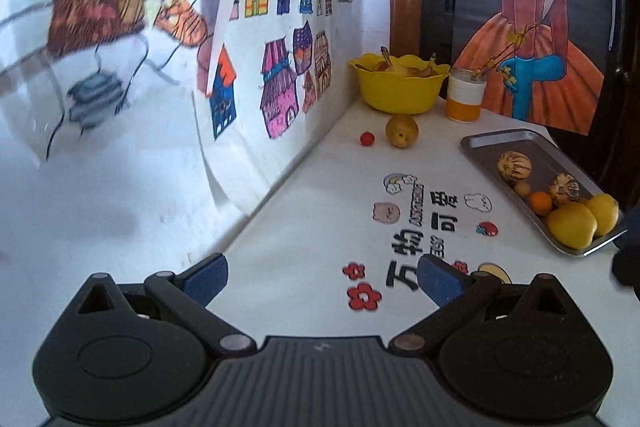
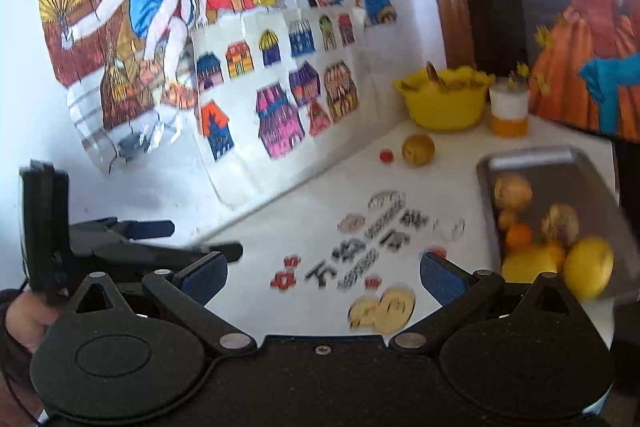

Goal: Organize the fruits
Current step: 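Lift both tools away toward the brown pear and red cherry tomato, then grasp the red cherry tomato with the left tool while the right tool grasps the brown pear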

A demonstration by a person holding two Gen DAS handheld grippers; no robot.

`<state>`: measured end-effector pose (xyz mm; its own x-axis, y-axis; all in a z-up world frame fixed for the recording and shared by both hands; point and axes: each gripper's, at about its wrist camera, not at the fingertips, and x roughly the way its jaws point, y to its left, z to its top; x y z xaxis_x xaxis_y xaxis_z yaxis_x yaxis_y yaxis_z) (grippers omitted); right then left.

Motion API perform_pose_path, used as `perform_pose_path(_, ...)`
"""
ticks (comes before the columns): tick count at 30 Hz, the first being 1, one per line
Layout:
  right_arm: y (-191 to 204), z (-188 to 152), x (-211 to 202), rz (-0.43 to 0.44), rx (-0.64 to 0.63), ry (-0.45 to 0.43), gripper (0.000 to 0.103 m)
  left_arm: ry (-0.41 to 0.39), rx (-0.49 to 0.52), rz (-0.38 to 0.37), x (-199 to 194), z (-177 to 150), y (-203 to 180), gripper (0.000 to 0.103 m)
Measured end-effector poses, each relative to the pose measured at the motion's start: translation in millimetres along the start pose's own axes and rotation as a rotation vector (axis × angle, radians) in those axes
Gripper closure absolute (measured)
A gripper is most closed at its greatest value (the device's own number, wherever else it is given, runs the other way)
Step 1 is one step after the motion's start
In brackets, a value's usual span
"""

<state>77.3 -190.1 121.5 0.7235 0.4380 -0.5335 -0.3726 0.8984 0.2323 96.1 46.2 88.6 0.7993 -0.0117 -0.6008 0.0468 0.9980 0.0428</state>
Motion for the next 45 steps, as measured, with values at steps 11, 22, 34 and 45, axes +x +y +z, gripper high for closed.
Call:
perform_pose_path(11,-25.4,163.1,9.4,0.119,0.058,0.007,0.000,-0.133,0.015,-0.031,20.4,84.6,-20.5,0.000)
perform_pose_path(22,-110.8,190.5,155.0,-0.020,0.154,0.265,0.001,-0.114,0.071,-0.087,153.2,112.6,-50.9,0.000)
perform_pose_path(34,-195.3,159.1,302.8,0.008,0.370,0.366,0.003,0.056,-0.046,-0.139,284.0,117.7,-42.7,0.001)
perform_pose_path(45,-192.5,152.7,355.0,0.027,0.374,0.393,0.028,0.073,-0.079,-0.158,319.6,120.4,-40.0,0.023)
